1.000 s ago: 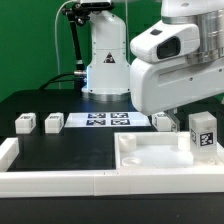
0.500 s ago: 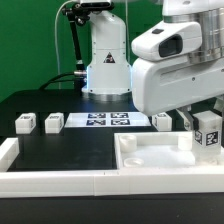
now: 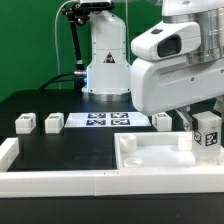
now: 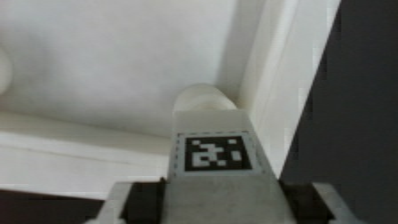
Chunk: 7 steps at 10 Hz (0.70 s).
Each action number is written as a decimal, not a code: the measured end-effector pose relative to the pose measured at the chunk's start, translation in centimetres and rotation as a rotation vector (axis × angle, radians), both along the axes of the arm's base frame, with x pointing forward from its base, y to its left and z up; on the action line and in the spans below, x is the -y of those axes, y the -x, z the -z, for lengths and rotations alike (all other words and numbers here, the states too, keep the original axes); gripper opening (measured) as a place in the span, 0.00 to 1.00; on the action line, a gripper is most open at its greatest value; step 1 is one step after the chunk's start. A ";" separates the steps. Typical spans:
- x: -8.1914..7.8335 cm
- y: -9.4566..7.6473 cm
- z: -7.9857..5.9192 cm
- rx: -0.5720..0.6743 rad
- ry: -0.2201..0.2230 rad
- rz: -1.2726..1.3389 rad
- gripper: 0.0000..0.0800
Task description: Assemble square table
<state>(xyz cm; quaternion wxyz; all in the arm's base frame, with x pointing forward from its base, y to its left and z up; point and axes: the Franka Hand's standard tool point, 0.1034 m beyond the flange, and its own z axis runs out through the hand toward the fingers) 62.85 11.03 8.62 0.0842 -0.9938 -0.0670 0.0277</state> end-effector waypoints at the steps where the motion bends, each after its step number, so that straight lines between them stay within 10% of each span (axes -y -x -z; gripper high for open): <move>1: 0.0 0.0 0.0 -0.009 0.003 0.052 0.36; 7: 0.0 0.2 0.2 -0.080 0.014 0.643 0.36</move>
Offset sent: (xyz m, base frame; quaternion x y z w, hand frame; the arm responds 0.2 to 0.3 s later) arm -0.0164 0.0062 -0.0089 0.0141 0.0024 0.3029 0.9529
